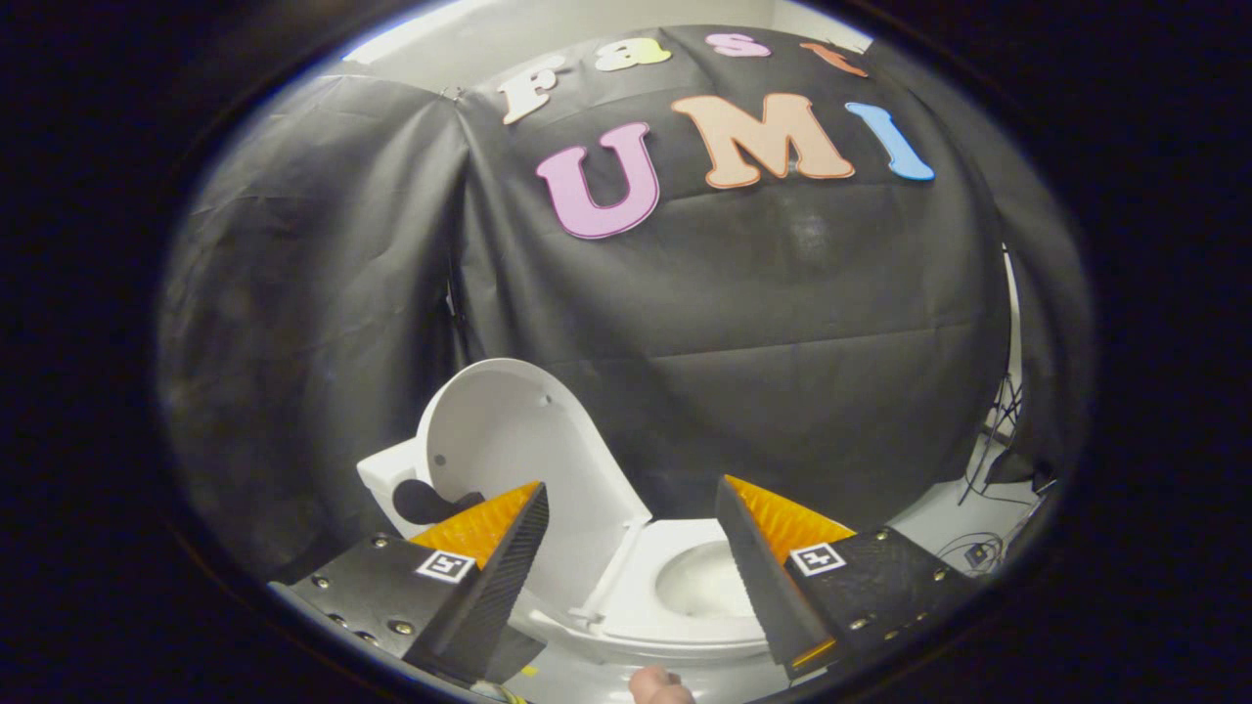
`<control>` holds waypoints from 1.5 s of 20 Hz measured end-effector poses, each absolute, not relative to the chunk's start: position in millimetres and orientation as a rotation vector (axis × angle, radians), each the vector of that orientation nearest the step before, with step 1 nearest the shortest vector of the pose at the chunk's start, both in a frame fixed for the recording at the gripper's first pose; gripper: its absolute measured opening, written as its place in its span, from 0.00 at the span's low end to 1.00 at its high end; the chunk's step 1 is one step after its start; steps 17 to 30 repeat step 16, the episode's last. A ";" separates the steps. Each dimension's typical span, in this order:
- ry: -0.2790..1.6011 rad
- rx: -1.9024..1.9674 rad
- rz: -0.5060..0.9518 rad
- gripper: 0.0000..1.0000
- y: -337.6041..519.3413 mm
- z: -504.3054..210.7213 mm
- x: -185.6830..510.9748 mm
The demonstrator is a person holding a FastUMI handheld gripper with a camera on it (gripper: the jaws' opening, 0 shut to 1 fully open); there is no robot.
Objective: Open the toilet lid.
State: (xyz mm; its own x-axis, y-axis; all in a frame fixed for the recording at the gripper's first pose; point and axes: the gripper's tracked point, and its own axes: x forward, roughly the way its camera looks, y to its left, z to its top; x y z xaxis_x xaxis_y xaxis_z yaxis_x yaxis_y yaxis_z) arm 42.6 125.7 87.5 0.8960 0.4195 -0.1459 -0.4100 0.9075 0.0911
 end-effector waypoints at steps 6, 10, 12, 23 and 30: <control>0.126 0.067 0.398 1.00 102.0 105.0 43.4; 0.091 0.051 0.377 1.00 90.3 115.1 43.1; 0.078 0.032 0.365 1.00 84.3 118.5 43.4; 0.018 -0.020 0.352 1.00 75.5 129.4 41.4; 0.018 -0.020 0.352 1.00 75.5 129.4 41.4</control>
